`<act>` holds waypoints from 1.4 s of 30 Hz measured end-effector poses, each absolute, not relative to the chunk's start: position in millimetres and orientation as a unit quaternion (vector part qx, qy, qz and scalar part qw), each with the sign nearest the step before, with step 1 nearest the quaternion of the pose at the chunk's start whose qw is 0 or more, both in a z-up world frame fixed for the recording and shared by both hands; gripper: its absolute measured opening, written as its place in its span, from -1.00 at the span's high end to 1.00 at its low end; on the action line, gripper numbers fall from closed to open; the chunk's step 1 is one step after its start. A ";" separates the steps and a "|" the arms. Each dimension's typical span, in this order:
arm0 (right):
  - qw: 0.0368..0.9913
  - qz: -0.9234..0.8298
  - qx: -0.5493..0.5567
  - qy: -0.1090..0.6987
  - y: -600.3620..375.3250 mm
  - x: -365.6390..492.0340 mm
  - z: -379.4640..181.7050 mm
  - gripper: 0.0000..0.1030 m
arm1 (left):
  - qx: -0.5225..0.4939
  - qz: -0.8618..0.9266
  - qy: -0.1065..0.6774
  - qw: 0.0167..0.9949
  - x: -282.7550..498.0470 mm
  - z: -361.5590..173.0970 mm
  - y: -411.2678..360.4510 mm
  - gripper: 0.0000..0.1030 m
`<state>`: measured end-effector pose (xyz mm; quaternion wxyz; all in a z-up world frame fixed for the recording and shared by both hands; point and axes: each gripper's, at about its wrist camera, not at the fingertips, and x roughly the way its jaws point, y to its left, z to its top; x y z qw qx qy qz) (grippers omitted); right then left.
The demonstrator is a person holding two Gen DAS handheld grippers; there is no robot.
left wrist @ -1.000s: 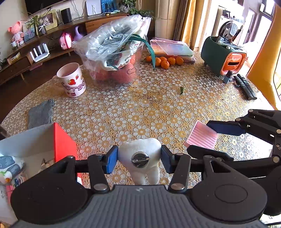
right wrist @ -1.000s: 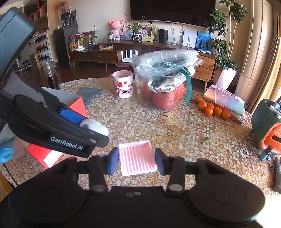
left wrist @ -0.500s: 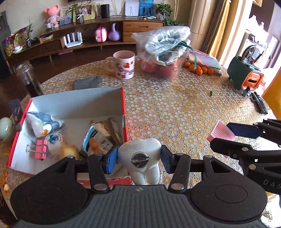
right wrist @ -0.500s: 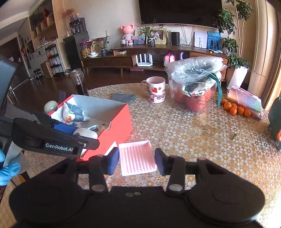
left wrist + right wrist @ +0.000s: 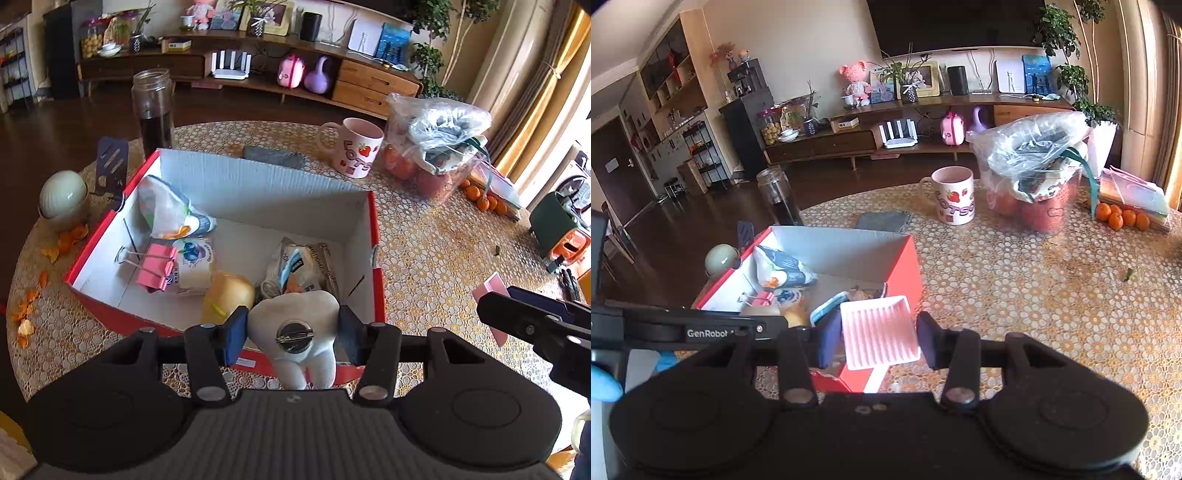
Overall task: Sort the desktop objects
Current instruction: 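Carry the pink comb and tooth plush over the red shoebox, then lower the comb and plush into the shoebox and open both tools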
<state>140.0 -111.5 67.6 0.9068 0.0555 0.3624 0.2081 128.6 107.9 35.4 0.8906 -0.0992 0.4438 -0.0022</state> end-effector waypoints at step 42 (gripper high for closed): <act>0.861 0.206 0.056 0.462 0.1 234.4 0.8 0.16 | -0.071 0.035 0.499 0.863 209.1 -14.2 187.9 0.01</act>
